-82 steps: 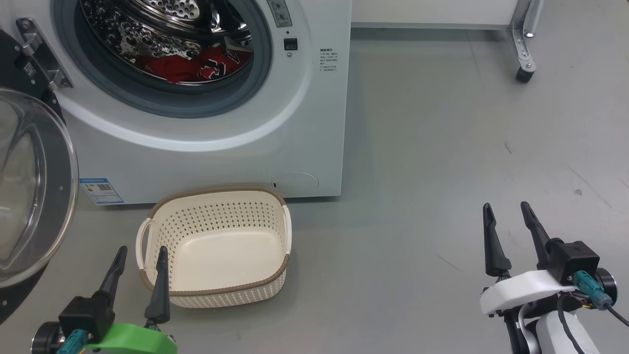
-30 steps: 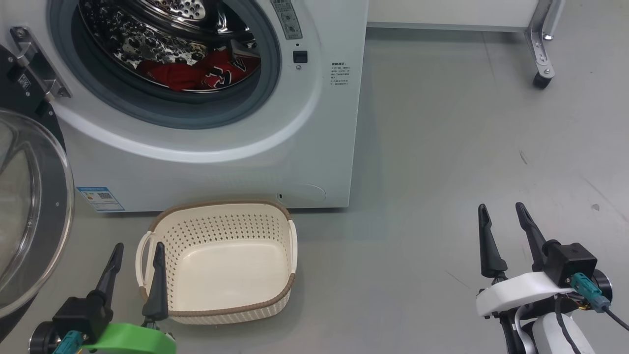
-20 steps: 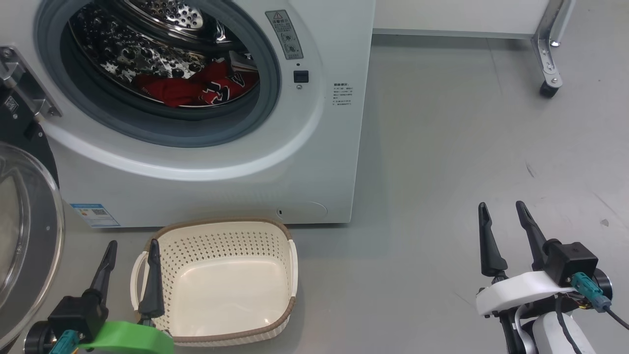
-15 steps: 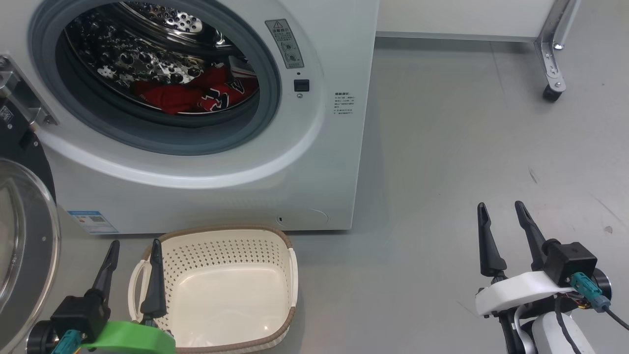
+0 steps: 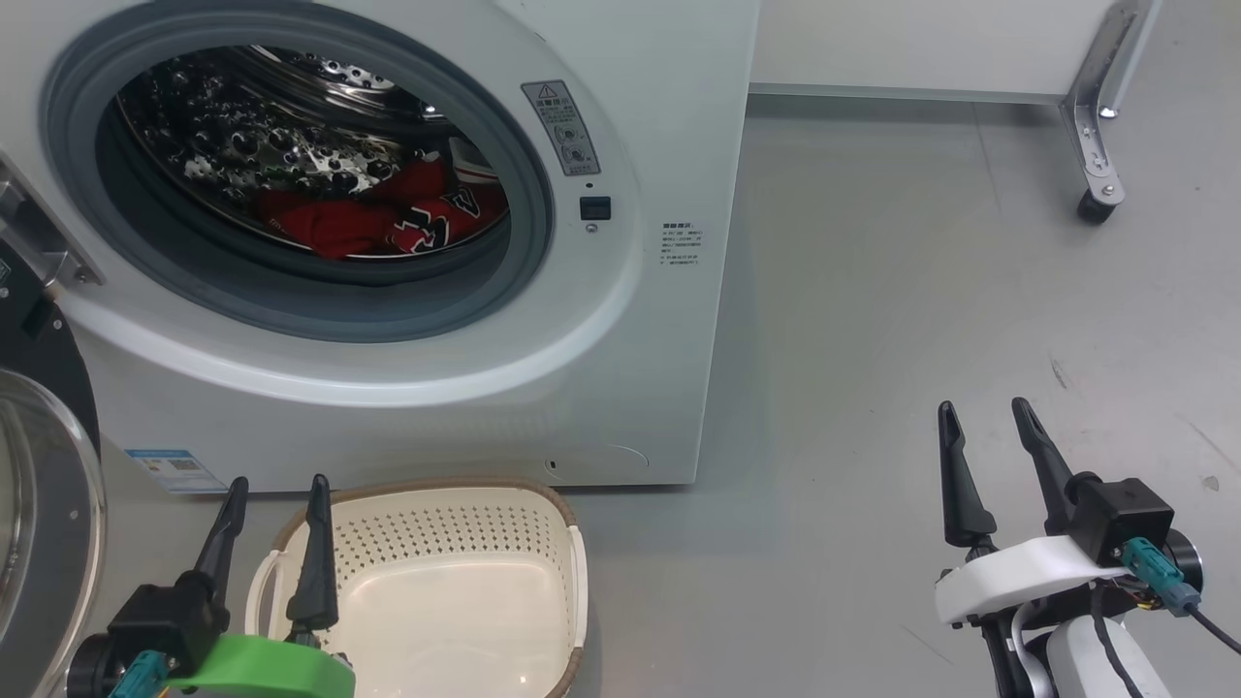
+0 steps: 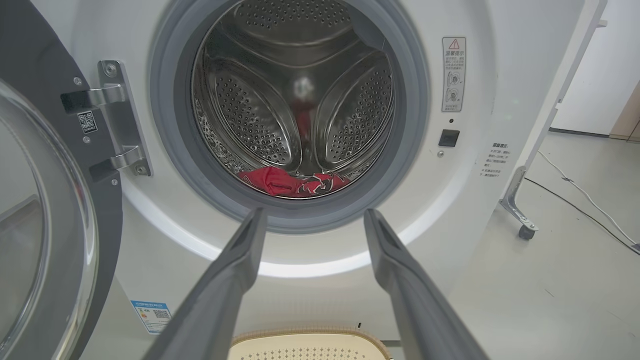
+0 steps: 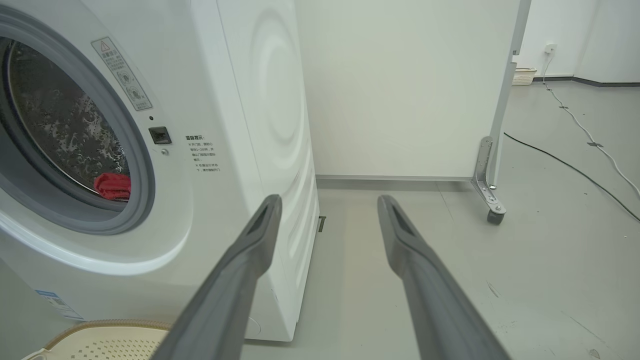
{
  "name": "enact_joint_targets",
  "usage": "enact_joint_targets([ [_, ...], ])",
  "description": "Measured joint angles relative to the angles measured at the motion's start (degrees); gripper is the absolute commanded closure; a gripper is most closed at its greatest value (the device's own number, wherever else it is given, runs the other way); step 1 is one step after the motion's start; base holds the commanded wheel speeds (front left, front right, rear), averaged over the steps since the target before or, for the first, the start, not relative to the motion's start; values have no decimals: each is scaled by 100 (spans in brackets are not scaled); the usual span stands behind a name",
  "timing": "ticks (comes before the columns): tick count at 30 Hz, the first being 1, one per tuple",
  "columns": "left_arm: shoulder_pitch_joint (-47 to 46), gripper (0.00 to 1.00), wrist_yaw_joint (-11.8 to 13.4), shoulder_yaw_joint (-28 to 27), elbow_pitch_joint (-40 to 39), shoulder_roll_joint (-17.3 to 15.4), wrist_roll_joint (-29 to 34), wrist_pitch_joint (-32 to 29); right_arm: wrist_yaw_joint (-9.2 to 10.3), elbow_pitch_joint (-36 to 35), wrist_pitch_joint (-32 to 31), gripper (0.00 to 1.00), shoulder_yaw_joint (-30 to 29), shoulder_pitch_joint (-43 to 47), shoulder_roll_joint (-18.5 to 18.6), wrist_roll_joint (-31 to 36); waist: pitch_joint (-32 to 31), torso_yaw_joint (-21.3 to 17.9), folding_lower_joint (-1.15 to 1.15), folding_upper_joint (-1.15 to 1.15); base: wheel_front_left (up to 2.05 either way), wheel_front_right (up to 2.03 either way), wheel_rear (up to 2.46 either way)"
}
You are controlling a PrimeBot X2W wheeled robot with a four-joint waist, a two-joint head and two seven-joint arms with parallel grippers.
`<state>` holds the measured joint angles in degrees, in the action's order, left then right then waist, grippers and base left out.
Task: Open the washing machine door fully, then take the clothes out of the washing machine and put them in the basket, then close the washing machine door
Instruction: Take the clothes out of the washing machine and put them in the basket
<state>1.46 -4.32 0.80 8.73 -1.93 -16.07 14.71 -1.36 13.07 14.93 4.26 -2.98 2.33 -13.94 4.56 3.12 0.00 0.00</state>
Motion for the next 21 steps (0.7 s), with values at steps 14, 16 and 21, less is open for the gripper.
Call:
enact_joint_targets([
  [14, 13, 0, -56, 170, 123, 0, -258, 0, -1, 41, 0, 0, 25, 1, 0, -16, 3, -22, 0, 0, 9, -9, 0],
  [16, 21, 0, -57, 187, 153, 0, -258, 0, -1, 42, 0, 0, 30, 1, 0, -16, 20, -26, 0, 0, 0, 0, 0],
  [21, 38, 0, -66, 255, 164, -1, -260, 0, 0, 38, 0, 0, 59, 1, 0, -16, 136, -45, 0, 0, 0, 0, 0],
])
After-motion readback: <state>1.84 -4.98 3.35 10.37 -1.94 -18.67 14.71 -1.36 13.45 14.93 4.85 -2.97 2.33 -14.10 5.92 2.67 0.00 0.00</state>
